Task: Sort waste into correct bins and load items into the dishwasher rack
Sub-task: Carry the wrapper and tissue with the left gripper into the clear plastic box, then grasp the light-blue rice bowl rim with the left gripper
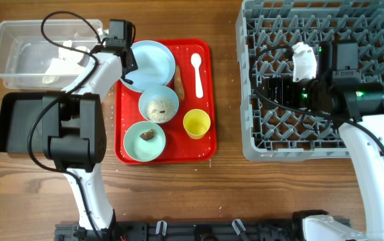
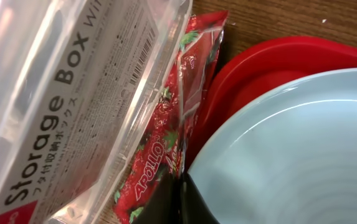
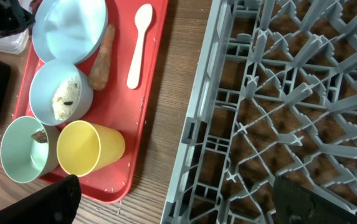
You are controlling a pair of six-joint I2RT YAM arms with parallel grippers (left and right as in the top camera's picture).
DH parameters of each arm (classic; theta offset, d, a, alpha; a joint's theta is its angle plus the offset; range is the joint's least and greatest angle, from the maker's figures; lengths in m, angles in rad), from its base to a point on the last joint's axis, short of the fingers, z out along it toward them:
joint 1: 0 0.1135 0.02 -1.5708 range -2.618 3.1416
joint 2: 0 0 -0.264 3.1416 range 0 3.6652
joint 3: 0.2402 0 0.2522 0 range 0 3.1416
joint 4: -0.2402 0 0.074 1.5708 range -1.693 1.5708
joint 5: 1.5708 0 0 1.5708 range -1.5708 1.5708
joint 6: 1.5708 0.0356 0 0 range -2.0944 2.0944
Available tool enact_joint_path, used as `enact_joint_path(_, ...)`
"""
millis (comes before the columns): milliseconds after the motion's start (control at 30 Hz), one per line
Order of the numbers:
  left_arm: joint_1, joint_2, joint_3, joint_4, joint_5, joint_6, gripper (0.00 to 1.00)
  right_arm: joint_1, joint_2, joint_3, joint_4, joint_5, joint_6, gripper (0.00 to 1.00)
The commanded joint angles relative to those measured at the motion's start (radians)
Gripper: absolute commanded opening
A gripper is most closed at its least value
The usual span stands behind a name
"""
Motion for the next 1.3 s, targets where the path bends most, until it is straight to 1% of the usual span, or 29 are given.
enact_joint_path(0, 0.005, 0.009, 0.006, 0.003, -0.018, -0.005, 0.04, 0.005, 0.01, 0.02, 0.0, -0.013, 0.003, 1.0)
enact_joint_path(100, 0.005, -0.029, 0.009, 0.003, -0.03, 0.009, 0.04, 0.005, 0.01, 0.021, 0.002, -0.013, 0.003, 1.0)
enact_joint_path(167, 0.001, -0.08, 0.016, 0.003, -0.032, 0.06, 0.04, 0.005, 0.01, 0.021, 0.002, -0.013, 0.003, 1.0)
enact_joint_path(267, -0.005, -0.166, 0.016, 0.003, -0.033, 0.086, 0.04, 0.005, 0.01, 0.02, 0.002, -0.013, 0.004, 1.0)
enact_joint_path(533, -0.013, -0.329, 0.016, 0.003, -0.033, 0.089, 0.04, 0.005, 0.01, 0.021, 0.002, -0.013, 0.004, 1.0)
enact_joint_path(633, 0.053, -0.352, 0.016, 0.017, -0.032, 0.084, 0.04, 0.005, 0.01, 0.021, 0.002, -0.013, 0.003, 1.0)
enact_joint_path(733, 0.158, -0.309, 0.015, 0.045, -0.024, 0.082, 0.04, 0.005, 0.01, 0.021, 0.002, -0.013, 0.004, 1.0)
enact_joint_path(800, 0.208, -0.274, 0.015, 0.072, 0.014, 0.082, 0.05, 0.005, 0.01, 0.021, 0.002, -0.013, 0.004, 1.0)
enact_joint_path(833, 0.229, -0.259, 0.015, 0.079, 0.047, 0.082, 0.2, 0.005, 0.01, 0.021, 0.002, -0.013, 0.004, 1.0)
enact_joint_path(867, 0.245, -0.25, 0.015, 0.083, 0.087, 0.082, 0.57, 0.005, 0.01, 0.02, 0.001, -0.013, 0.004, 1.0)
enact_joint_path(900, 0.254, -0.246, 0.015, 0.084, 0.118, 0.081, 0.81, 0.005, 0.01, 0.021, 0.0, -0.013, 0.004, 1.0)
enact_joint_path(933, 0.261, -0.246, 0.015, 0.089, 0.134, 0.082, 1.0, 0.005, 0.01, 0.021, 0.0, -0.013, 0.004, 1.0)
enact_joint_path(1033, 0.259, -0.246, 0.015, 0.116, 0.134, 0.082, 1.0, 0.005, 0.01, 0.021, -0.002, -0.013, 0.005, 1.0)
enact_joint_path(1133, 0.239, -0.251, 0.015, 0.101, 0.138, 0.096, 1.0, 0.005, 0.01, 0.021, -0.01, -0.013, 0.004, 1.0)
enact_joint_path(1233, 0.189, -0.309, 0.016, 0.022, 0.167, 0.12, 1.0, 0.005, 0.01, 0.02, -0.009, -0.013, 0.004, 1.0)
enact_joint_path(1267, 0.148, -0.366, 0.016, -0.054, 0.175, 0.118, 1.0, 0.005, 0.01, 0.02, -0.009, -0.013, 0.004, 1.0)
